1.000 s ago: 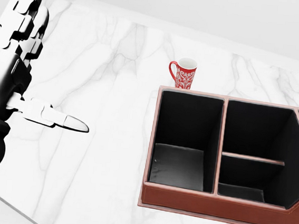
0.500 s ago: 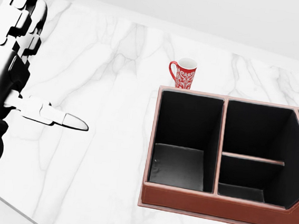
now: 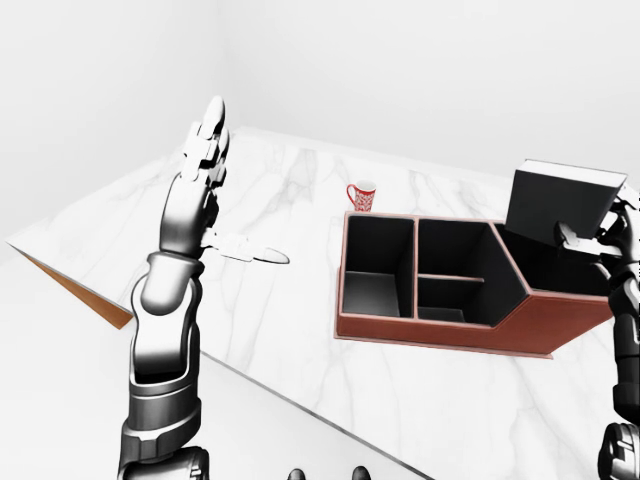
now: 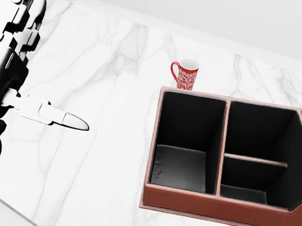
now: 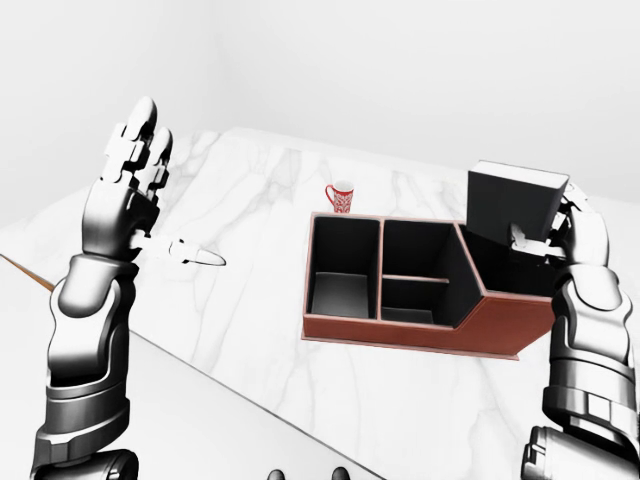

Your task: Pick up the book and place it in the right compartment of the caddy.

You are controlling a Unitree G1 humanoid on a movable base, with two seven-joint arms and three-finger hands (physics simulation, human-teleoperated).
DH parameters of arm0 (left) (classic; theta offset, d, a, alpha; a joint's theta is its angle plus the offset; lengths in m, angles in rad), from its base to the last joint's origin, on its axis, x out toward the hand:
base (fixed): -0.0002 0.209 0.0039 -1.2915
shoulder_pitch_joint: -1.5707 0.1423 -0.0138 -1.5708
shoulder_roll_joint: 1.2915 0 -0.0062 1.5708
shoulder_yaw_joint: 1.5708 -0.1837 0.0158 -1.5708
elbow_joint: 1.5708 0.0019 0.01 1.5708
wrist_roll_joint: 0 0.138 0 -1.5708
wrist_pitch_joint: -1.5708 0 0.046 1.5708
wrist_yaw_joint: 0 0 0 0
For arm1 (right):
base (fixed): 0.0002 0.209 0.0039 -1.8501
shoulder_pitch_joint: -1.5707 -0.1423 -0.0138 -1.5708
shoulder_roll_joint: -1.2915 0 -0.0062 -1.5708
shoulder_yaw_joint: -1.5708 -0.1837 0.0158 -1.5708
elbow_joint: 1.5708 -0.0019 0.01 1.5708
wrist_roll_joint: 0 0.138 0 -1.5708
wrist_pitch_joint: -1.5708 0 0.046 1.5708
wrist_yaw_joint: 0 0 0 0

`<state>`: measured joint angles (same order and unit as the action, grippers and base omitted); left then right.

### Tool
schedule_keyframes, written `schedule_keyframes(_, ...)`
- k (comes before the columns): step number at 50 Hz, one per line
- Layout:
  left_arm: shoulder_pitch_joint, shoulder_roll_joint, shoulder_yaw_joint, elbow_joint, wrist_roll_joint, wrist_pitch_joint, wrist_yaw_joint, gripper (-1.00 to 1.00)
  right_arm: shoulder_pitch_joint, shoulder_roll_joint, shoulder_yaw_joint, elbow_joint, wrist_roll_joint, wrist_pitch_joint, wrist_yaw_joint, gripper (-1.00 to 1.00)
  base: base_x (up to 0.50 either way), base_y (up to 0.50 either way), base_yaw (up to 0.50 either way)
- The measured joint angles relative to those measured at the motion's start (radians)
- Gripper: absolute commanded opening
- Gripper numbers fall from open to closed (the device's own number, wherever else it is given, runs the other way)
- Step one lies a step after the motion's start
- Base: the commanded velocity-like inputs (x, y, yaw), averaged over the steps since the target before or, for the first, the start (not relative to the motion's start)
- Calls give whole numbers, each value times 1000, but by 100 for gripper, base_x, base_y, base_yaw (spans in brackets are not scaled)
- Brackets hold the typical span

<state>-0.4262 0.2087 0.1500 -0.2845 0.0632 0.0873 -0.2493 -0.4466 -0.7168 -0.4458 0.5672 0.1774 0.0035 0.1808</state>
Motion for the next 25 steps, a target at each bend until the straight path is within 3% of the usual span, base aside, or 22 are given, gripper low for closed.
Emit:
schedule_keyframes(6,1,0,0,-1,0,0,1,100,3,1,2,13,1,-11,-1,-100,0,0,0)
schedule_keyframes(25,-3,2,0,5,2,0,-2,100,10,-11,-8,7,6,-3,-1,-100,0,0,0)
